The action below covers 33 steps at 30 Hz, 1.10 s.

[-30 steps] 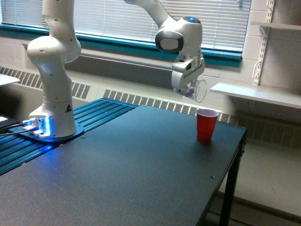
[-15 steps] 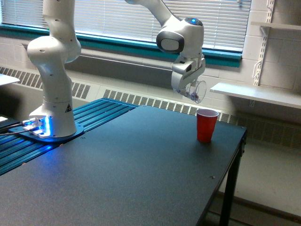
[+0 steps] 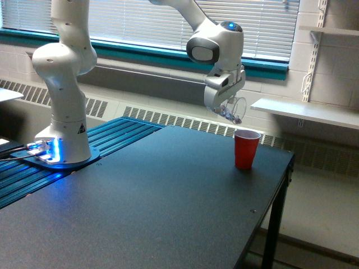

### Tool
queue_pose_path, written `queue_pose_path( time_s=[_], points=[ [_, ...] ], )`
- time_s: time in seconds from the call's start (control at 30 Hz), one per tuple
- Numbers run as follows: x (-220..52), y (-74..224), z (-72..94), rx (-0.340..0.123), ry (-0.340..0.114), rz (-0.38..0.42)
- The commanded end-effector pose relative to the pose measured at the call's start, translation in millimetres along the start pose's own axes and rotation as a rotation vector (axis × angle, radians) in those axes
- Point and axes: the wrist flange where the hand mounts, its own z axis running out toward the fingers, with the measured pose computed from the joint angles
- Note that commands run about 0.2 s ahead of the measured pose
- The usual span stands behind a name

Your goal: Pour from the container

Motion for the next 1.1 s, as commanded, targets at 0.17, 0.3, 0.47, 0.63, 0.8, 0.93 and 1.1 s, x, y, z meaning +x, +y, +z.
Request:
queue_pose_path(
  time_s=[0.17, 0.3, 0.47, 0.63, 0.8, 0.93, 1.1],
  points=[
    [2, 3, 2.4, -0.015, -0.014, -0.010],
    [1, 4, 4.6, -0.018, -0.030, -0.007],
    [0, 3, 4.9, -0.017, -0.044, 0.002],
    [3, 2, 3.5, -0.014, -0.063, 0.026],
    [7, 0, 0.6, -0.008, -0.072, 0.045],
    [10, -2, -2.6, -0.005, -0.069, 0.052],
    [15, -5, -7.8, 0.007, -0.073, 0.063]
  ],
)
